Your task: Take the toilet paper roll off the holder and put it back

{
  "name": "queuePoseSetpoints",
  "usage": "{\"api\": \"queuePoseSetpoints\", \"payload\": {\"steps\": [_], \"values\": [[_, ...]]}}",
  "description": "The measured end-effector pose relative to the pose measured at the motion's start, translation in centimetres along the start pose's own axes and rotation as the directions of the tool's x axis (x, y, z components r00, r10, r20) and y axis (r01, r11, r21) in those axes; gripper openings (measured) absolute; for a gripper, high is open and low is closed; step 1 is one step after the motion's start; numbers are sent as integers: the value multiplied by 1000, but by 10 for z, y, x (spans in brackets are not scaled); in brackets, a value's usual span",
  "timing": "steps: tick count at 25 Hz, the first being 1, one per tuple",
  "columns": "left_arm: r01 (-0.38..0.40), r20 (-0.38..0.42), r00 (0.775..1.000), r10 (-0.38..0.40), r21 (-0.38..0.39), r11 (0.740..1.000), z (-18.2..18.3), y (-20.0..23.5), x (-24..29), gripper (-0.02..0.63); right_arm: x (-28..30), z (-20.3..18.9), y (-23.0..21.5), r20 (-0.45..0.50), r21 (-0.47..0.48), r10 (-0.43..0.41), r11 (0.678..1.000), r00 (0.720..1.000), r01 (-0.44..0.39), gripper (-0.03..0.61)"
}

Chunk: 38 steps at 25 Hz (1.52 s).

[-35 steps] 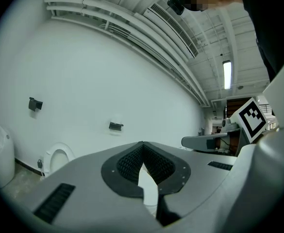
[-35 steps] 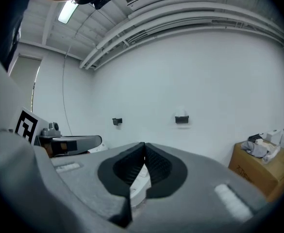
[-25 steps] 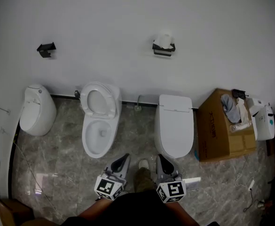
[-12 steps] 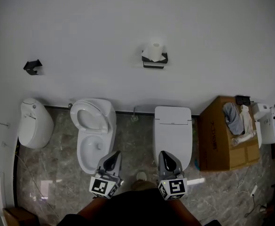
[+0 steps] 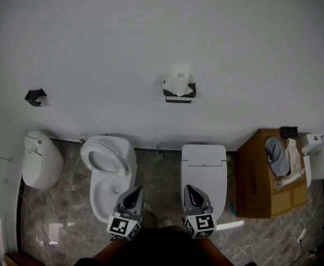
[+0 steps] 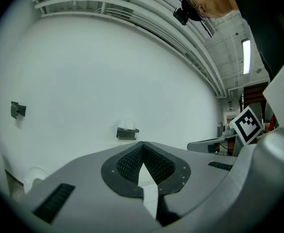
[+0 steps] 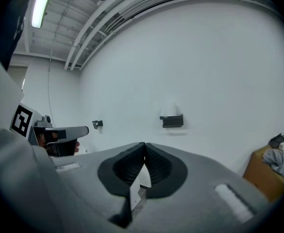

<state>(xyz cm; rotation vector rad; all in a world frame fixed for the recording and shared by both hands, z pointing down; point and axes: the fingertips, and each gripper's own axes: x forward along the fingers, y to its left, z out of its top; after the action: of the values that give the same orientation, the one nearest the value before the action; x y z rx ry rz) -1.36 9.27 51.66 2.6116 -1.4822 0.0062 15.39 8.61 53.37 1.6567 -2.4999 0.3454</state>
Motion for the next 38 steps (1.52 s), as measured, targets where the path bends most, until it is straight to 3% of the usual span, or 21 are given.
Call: {"api": "queuePoseSetpoints", "payload": {"steps": [4,10,16,20,28,33,36,38], "values": [[23,1,1000,-23,-11,1000,-7,24,43,12,46,0,-8,-19,-10,49,999,999,-50,-2],[100,30,994,-101,32,994,-3,67,119,12,117,38,-35,60,-10,-57,998,997,58,-2],[164,20,986,-164,19,986,16,107,175,12,183,67,-52,66,2,-88,996,994,88,-2],[192,3,981,-192,-10,981,19,131,209,12,218,92,-61,124,36,-94,995,988,90,-2],[284,-7,959,-284,-29,959,36,160,265,12,277,114,-85,157,-2,-161,987,974,164,0],[318,10,948,-318,-28,948,43,172,295,12,313,133,-111,156,-10,-219,975,963,223,121],[373,37,927,-372,-21,928,51,169,306,12,332,146,-127,173,19,-224,974,959,224,244],[395,47,918,-394,-21,919,52,170,313,12,345,152,-139,177,43,-235,972,956,231,279]]}}
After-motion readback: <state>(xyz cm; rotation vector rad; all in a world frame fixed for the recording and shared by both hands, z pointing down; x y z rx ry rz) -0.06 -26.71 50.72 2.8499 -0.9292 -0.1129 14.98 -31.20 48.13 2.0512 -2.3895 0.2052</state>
